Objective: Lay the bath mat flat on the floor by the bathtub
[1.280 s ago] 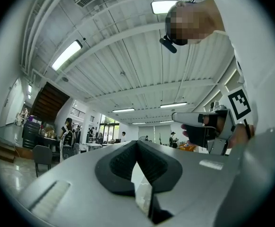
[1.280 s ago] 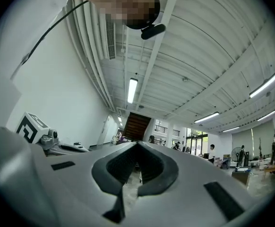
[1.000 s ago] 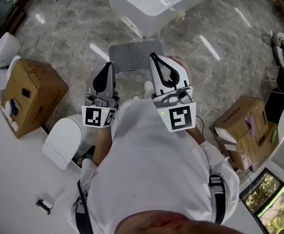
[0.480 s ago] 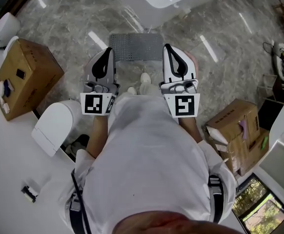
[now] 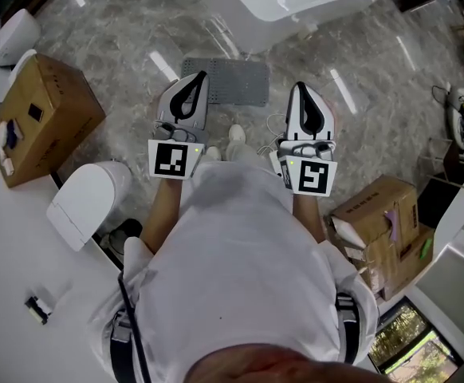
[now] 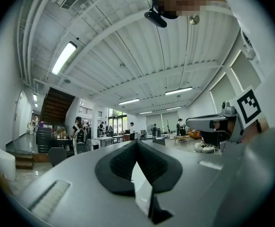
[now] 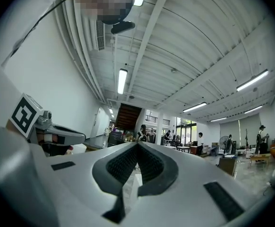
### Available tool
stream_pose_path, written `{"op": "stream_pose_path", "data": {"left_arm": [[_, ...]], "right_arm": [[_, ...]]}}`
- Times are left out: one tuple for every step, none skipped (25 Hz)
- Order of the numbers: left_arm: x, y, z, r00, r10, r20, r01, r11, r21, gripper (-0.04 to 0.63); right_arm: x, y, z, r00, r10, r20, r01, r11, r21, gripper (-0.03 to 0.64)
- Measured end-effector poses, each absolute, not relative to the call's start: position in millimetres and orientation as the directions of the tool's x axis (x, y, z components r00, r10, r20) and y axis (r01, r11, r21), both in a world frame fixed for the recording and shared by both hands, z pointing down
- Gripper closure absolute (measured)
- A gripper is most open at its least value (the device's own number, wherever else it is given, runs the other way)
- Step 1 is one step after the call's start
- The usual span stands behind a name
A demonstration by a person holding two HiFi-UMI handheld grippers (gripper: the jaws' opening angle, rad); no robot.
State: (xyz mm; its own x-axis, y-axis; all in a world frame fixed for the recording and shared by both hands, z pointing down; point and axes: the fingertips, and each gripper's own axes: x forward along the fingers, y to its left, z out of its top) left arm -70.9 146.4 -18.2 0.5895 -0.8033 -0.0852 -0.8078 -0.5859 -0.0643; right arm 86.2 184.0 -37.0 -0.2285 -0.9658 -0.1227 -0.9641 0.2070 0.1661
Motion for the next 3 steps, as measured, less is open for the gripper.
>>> {"op": "stream_pose_path", "data": {"left_arm": [[-67.6,146.0,-16.8,0.593,-0.801,-0.079,-0.805,-0.590,-0.064,0.600],[-64.5,145.4,-15.5,0.597,-0.799,-0.073,-0.803,-0.593,-0.063,0.600],[-61.5,144.6,-14.2,0.600,-0.798,-0.067,-0.800,-0.596,-0.061,0.600]], "right_arm": [[87.9,182.8,-35.5,-0.231,-0.966,-0.117,-0.964,0.210,0.166,0.617],[89.6,181.5,-34.1,-0.233,-0.966,-0.112,-0.963,0.213,0.166,0.617],[91.4,180.0,-32.9,-0.235,-0.966,-0.108,-0.962,0.216,0.165,0.617]]}}
